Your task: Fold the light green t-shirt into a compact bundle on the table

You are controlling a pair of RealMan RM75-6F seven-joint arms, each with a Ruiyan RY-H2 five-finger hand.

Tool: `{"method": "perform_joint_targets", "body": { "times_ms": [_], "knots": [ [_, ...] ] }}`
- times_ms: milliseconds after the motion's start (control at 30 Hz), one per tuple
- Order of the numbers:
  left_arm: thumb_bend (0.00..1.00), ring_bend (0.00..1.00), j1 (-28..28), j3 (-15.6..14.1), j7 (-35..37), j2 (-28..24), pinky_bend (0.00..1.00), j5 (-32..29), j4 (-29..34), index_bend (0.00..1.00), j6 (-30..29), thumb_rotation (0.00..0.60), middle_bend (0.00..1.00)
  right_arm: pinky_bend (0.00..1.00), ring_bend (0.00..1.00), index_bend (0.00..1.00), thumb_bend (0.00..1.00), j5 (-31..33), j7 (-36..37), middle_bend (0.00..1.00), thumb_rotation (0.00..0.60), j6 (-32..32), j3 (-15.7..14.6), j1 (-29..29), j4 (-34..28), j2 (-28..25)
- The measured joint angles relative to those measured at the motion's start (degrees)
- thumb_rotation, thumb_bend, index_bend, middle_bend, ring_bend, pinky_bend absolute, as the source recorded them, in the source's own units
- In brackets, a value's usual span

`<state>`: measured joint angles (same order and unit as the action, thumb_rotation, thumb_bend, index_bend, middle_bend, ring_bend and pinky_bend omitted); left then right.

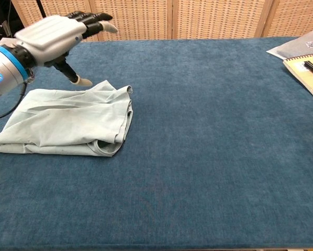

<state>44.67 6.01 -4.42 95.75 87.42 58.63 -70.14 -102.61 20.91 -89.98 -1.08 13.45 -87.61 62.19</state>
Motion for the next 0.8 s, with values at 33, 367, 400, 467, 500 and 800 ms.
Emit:
{"method": "perform_joint_targets", "body": {
  "times_ms": [33, 367, 400, 467, 500, 800],
  "knots": [
    [0.00, 0.00, -0.6, 0.0, -0.1, -1.1, 0.00, 0.0, 1.6, 0.00, -0.8, 0.600, 0.00, 0.05, 0.00, 0.00, 0.16, 0.0, -0.1, 0.00, 0.600, -0.1, 0.0, 0.0, 0.0, 0.0],
    [0.00, 0.00, -12.4, -1.7, 1.9, -16.2, 0.00, -1.7, 19.1, 0.00, -10.1, 0.600, 0.00, 0.05, 0.00, 0.00, 0.11, 0.0, -1.2, 0.00, 0.600, -0.9, 0.2, -0.4, -0.3, 0.1],
    [0.00, 0.00, -13.8, -2.0, 2.5, -17.3, 0.00, -2.0, 20.1, 0.00, -11.0, 0.600, 0.00, 0.05, 0.00, 0.00, 0.09, 0.0, -1.5, 0.00, 0.600, -0.9, 0.3, -0.5, -0.4, 0.2],
    [0.00, 0.00, -16.7, -2.7, 4.3, -19.6, 0.00, -2.6, 21.9, 0.00, -13.1, 0.600, 0.00, 0.05, 0.00, 0.00, 0.06, 0.2, -2.2, 0.00, 0.600, -1.1, 0.4, -0.7, -0.5, 0.2],
    [0.00, 0.00, -17.9, -2.9, 5.2, -20.4, 0.00, -2.9, 22.5, 0.00, -14.0, 0.600, 0.00, 0.05, 0.00, 0.00, 0.03, 0.3, -2.6, 0.00, 0.600, -1.2, 0.5, -0.7, -0.5, 0.3],
    [0.00, 0.00, -28.2, -4.7, 10.4, -24.6, 0.00, -6.2, 25.9, 0.00, -20.7, 0.600, 0.00, 0.00, 0.00, 0.00, 0.00, 3.5, -8.8, 0.00, 0.600, -3.1, 2.6, -2.3, -1.1, 1.0]
  ]
}}
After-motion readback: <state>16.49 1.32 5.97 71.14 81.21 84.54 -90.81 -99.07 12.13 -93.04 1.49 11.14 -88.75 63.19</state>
